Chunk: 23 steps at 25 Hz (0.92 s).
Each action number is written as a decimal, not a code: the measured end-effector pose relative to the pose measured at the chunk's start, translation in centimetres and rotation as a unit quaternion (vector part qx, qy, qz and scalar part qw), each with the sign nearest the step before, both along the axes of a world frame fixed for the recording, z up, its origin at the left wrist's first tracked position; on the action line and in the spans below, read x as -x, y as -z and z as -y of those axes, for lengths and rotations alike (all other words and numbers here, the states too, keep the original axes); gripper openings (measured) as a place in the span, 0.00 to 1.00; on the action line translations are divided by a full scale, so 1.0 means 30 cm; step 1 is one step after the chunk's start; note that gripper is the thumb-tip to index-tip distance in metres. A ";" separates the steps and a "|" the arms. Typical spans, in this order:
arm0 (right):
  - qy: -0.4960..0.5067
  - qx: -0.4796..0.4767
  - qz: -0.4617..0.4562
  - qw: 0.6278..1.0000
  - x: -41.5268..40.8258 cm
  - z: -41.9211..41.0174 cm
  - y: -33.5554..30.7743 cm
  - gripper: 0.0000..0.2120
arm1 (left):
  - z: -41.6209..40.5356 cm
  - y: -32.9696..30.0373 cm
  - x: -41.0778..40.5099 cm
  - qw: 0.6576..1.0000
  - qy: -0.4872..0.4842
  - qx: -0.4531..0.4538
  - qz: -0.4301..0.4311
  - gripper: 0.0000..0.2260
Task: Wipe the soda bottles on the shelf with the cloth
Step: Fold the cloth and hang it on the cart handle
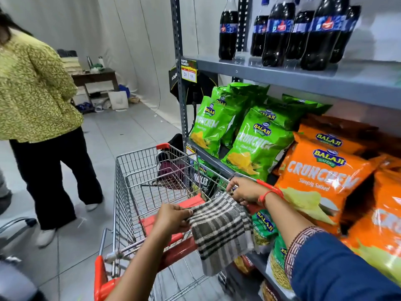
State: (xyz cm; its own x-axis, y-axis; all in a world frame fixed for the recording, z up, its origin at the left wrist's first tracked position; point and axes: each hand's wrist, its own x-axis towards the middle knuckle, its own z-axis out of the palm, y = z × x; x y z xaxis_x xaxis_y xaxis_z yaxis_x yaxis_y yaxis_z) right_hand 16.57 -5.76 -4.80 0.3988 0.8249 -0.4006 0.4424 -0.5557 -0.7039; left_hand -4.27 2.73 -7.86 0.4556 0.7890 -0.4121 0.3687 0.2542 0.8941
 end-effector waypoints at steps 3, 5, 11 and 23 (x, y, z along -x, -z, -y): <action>-0.021 -0.002 0.055 0.998 -0.002 -0.010 0.025 0.10 | 0.002 0.011 -0.009 1.000 0.004 -0.003 -0.028 0.09; -0.055 -0.002 0.106 0.993 0.004 -0.021 0.035 0.10 | 0.006 0.011 -0.012 0.998 0.020 0.002 -0.051 0.12; -0.034 -0.093 0.120 0.988 -0.023 0.004 -0.029 0.05 | 0.019 -0.041 0.003 0.950 0.116 -0.195 -0.215 0.10; -0.315 0.031 0.362 0.876 0.055 0.132 -0.024 0.26 | 0.146 -0.045 -0.019 0.840 0.313 -0.316 -0.312 0.11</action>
State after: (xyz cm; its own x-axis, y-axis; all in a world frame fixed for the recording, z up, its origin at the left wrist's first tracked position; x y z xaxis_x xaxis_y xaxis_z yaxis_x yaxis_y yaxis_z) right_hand 14.93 -9.72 -4.07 0.0399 0.9583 -0.2831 0.9939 -0.0673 -0.0875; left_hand -3.69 -1.65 -6.52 0.7134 0.6265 -0.3140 0.7000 -0.6164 0.3605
